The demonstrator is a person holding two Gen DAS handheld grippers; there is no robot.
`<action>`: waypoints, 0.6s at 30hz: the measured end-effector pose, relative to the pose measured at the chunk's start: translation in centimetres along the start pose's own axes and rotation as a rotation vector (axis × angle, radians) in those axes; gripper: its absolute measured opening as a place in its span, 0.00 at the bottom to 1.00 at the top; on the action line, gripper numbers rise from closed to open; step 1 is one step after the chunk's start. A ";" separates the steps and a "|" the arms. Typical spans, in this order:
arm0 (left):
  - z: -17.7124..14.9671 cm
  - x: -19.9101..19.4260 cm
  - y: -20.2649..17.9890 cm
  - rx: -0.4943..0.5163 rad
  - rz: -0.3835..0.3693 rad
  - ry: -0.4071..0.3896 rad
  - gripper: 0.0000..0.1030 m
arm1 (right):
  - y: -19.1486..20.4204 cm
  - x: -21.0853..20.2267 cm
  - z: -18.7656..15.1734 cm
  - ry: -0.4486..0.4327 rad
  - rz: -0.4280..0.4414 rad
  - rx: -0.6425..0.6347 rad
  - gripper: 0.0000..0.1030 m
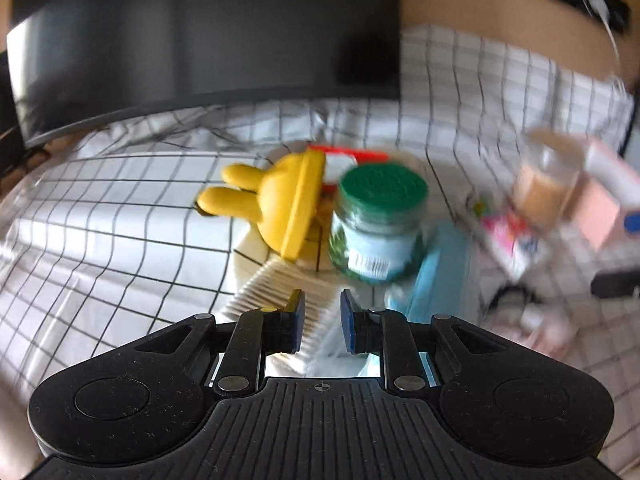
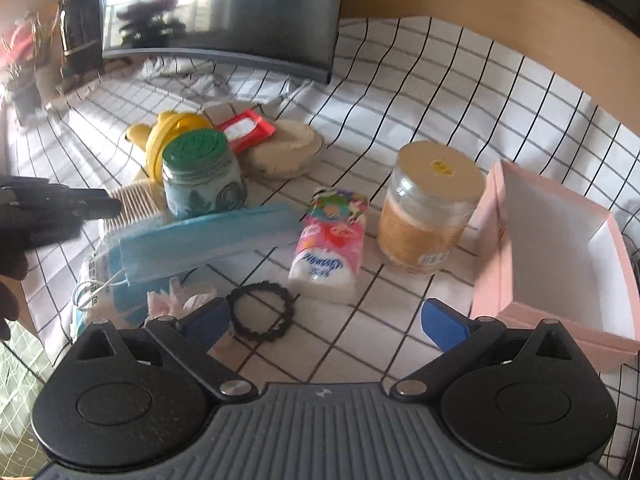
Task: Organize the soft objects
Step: 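Move both tools toward the cluster of soft items beside the jars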
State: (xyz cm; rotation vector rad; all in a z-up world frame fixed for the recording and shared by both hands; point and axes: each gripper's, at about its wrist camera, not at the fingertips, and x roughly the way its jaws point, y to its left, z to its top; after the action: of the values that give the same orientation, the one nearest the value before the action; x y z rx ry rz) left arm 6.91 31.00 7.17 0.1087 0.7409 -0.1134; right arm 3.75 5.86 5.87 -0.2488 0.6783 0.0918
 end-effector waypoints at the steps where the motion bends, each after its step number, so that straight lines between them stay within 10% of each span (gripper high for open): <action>1: -0.2 0.3 0.3 0.001 0.001 0.013 0.21 | 0.0 0.1 0.0 0.012 -0.009 0.005 1.00; 11: -2.5 0.8 4.4 -0.072 0.221 0.129 0.24 | -1.8 0.7 -0.4 -0.003 0.007 0.027 1.00; 15: -2.1 -1.4 6.6 -0.350 0.099 0.105 0.23 | -2.4 0.6 -0.6 -0.023 0.046 0.051 1.00; 18: -0.6 -2.4 3.8 -0.262 0.009 0.054 0.23 | -2.7 0.7 -0.9 -0.021 0.070 0.036 1.00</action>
State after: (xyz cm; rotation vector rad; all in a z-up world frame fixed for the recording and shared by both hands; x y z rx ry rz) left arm 5.26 34.96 8.61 -0.1350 0.8026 -0.0037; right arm 4.18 2.97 5.27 -0.1891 0.6669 0.1490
